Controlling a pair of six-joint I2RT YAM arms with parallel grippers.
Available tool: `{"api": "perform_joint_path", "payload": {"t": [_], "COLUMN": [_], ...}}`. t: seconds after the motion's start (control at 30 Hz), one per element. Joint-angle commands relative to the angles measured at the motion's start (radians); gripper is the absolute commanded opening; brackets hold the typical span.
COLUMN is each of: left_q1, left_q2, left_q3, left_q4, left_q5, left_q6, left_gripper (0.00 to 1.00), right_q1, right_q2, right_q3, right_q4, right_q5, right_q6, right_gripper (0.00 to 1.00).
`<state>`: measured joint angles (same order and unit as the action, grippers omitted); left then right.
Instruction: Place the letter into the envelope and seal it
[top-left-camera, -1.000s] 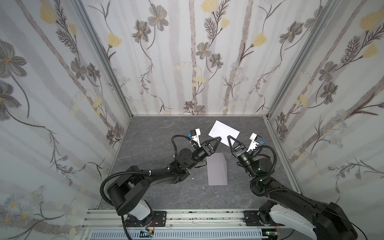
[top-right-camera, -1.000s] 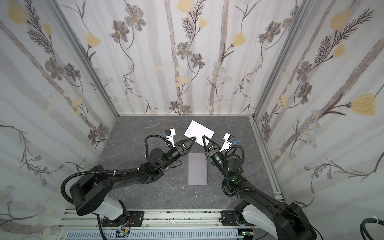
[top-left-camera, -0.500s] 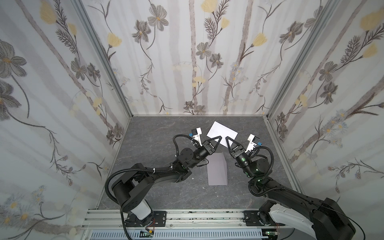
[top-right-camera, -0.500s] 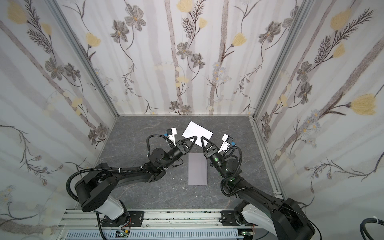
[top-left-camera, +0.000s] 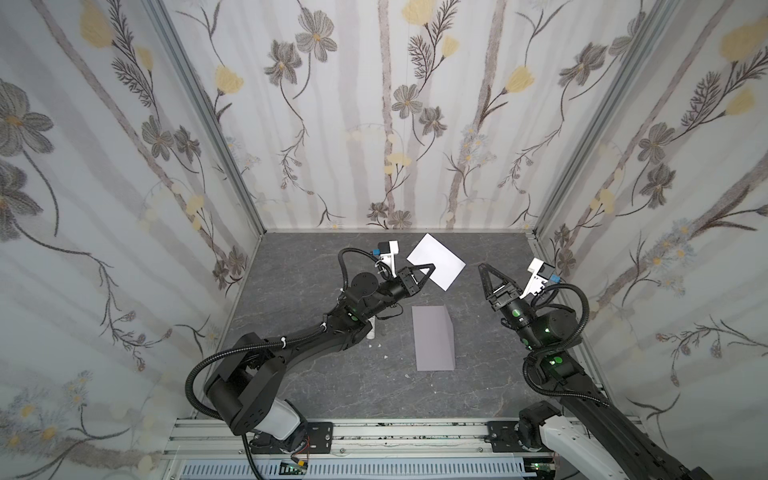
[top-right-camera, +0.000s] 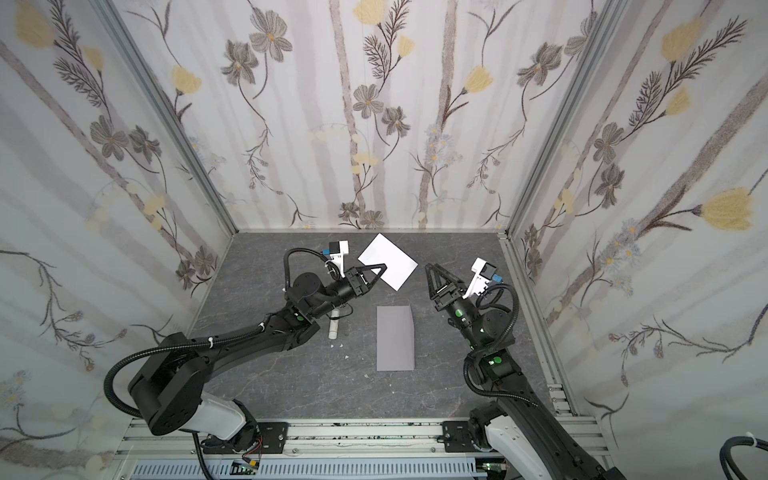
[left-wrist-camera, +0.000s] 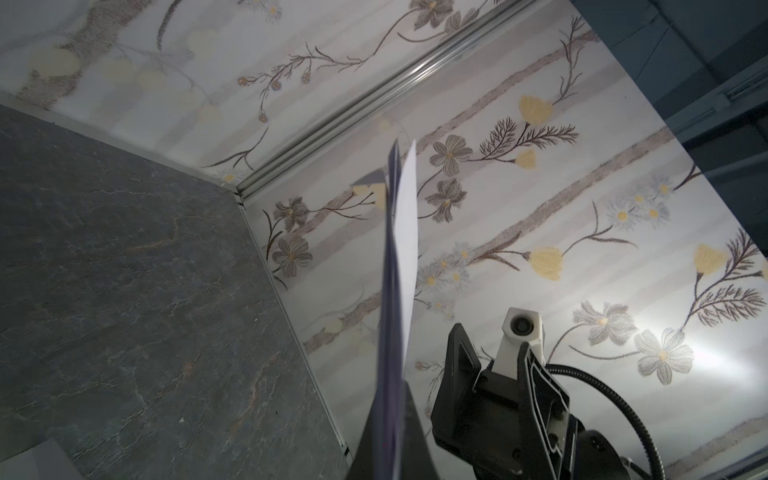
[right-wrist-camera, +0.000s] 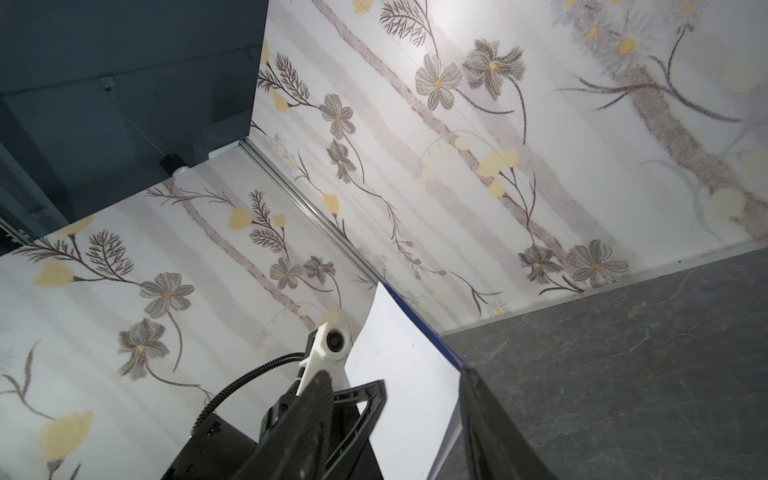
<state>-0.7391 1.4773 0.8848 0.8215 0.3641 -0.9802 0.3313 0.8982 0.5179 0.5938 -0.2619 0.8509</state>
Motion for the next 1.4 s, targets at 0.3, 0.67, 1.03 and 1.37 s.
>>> {"api": "perform_joint_path", "payload": {"t": [0.3, 0.67, 1.03, 1.37], "left_q1": [0.056, 0.064, 0.091, 0.094], "left_q2": [-0.088, -0.11, -0.14, -0.117], "left_q3": [0.151, 0.15, 0.153, 0.174], "left_q4": [-0.648, -0.653, -0.653, -0.653], "left_q5": [0.451, 0.697, 0.743, 0.748], "left_q6": [0.335, 0.314, 0.319, 0.325], "left_gripper": [0.0, 0.0, 0.0, 0.0], "right_q1": [-0.184, -0.121, -0.087, -0.038], "right_q2": [0.076, 0.125, 0.185, 0.235], "right_q3": [0.122, 0.11, 0.092, 0.113], "right_q4": [-0.237, -0.23, -0.138, -0.085], "right_q5": [-0.579, -0.708, -0.875, -0.934], "right_q6": [-0.164, -0.217, -0.175, -0.157], "right_gripper": [0.56, 0.73, 0.76, 0.6]}}
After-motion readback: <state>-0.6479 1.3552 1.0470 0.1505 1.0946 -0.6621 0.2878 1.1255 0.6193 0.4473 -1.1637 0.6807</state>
